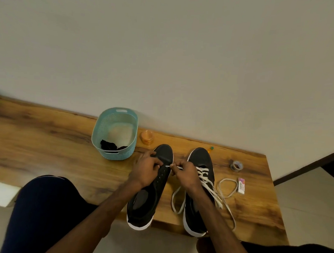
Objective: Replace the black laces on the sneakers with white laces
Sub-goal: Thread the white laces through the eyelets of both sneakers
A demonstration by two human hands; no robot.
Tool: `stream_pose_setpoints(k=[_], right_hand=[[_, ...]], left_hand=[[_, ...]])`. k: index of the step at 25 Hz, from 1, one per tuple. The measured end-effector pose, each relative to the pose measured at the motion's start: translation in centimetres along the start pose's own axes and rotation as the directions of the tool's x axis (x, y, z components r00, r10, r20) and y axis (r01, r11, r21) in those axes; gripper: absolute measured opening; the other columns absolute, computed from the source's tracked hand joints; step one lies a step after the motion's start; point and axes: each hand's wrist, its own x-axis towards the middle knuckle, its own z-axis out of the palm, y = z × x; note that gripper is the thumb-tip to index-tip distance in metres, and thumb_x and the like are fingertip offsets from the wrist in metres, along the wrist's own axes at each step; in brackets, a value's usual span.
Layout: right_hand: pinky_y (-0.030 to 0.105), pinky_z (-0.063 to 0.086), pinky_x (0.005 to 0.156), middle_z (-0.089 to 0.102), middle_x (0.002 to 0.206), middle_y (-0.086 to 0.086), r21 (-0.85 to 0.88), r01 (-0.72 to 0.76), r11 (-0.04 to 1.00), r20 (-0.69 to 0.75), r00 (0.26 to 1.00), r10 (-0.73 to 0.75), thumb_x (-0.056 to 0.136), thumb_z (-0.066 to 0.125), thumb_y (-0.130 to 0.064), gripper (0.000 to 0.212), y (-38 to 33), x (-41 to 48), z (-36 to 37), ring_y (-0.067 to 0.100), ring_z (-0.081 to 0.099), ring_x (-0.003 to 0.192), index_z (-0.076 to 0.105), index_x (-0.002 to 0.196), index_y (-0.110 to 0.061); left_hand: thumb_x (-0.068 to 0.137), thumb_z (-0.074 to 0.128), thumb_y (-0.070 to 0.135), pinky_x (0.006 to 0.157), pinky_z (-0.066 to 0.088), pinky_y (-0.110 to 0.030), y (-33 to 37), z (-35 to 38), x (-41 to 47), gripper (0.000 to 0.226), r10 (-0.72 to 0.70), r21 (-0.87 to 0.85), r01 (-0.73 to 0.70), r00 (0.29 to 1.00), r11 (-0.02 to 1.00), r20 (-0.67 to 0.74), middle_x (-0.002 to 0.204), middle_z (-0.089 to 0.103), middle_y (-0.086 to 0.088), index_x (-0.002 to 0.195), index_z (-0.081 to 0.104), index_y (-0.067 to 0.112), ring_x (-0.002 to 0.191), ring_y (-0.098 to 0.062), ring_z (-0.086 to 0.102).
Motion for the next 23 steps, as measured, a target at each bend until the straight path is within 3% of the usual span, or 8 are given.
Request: stream_pose_setpoints(k=[5, 9, 14, 18, 20, 23], right_hand=[[0.014, 0.038, 0.057, 0.07, 0.074, -0.008, -0.058, 0.001, 0.998, -0.001, 1.0, -0.001, 0.096, 0.059, -0.027, 0.024, 0.6, 0.3, 0.2, -0.001, 0.061, 0.064, 0.071, 0.077, -0.021], [0.013, 0.039, 0.058, 0.07, 0.075, -0.009, -0.07, 0.023, 0.997, -0.01, 1.0, -0.023, 0.096, 0.061, -0.029, 0.02, 0.7, 0.2, 0.4, -0.001, 0.063, 0.068, 0.072, 0.081, -0.021], [0.009, 0.04, 0.061, 0.069, 0.072, -0.009, -0.025, 0.067, 0.997, -0.038, 0.997, -0.068, 0.092, 0.068, -0.028, 0.016, 0.5, -0.1, 0.6, -0.004, 0.062, 0.069, 0.07, 0.08, -0.017], [0.02, 0.045, 0.07, 0.068, 0.082, -0.01, -0.042, 0.078, 0.996, -0.023, 0.997, -0.079, 0.091, 0.069, -0.028, 0.013, 0.4, -0.1, 0.5, 0.001, 0.063, 0.079, 0.069, 0.084, -0.017], [0.022, 0.044, 0.079, 0.064, 0.099, -0.009, -0.102, 0.092, 0.991, -0.056, 0.994, -0.098, 0.093, 0.067, -0.031, 0.016, 0.3, -0.3, 0.6, 0.007, 0.06, 0.094, 0.067, 0.099, -0.016], [0.026, 0.042, 0.096, 0.057, 0.119, -0.005, -0.174, 0.257, 0.951, -0.128, 0.951, -0.281, 0.099, 0.057, -0.027, 0.027, -0.6, -0.3, 1.3, 0.008, 0.05, 0.111, 0.063, 0.122, -0.014]], left_hand=[[0.09, 0.068, 0.021, 0.111, 0.03, -0.037, 0.2, -0.2, 0.9, 0.017, -0.03, -0.013, 0.03, 1.0, 0.999, -0.006, 0.145, 0.045, 0.003, 0.105, 0.074, 0.028, 0.134, -0.02, 0.039], [0.087, 0.072, 0.026, 0.112, 0.03, -0.043, 0.3, -0.2, 0.9, 0.022, -0.04, -0.028, 0.04, 0.999, 0.999, 0.015, 0.145, 0.045, 0.005, 0.107, 0.072, 0.033, 0.134, -0.02, 0.038], [0.088, 0.07, 0.029, 0.106, 0.033, -0.037, 1.0, 0.0, 0.7, 0.016, 0.001, 0.01, 0.0, 0.999, 1.0, -0.05, 0.137, 0.05, 0.009, 0.103, 0.073, 0.032, 0.127, -0.016, 0.042], [0.093, 0.063, 0.028, 0.103, 0.04, -0.039, 1.2, -0.2, 1.3, 0.014, 0.031, 0.092, -0.033, 0.999, 0.995, 0.033, 0.142, 0.043, 0.004, 0.103, 0.072, 0.025, 0.127, -0.017, 0.039], [0.096, 0.058, 0.02, 0.104, 0.041, -0.036, 1.3, 0.0, 1.5, 0.016, 0.035, 0.093, -0.041, 0.997, 0.995, 0.065, 0.14, 0.041, -0.003, 0.108, 0.068, 0.016, 0.125, -0.019, 0.04], [0.094, 0.055, 0.007, 0.097, 0.044, -0.028, 1.4, -0.1, 1.4, 0.017, 0.052, 0.026, -0.052, 0.998, 0.998, 0.024, 0.131, 0.041, -0.009, 0.111, 0.059, 0.008, 0.109, -0.019, 0.051]])
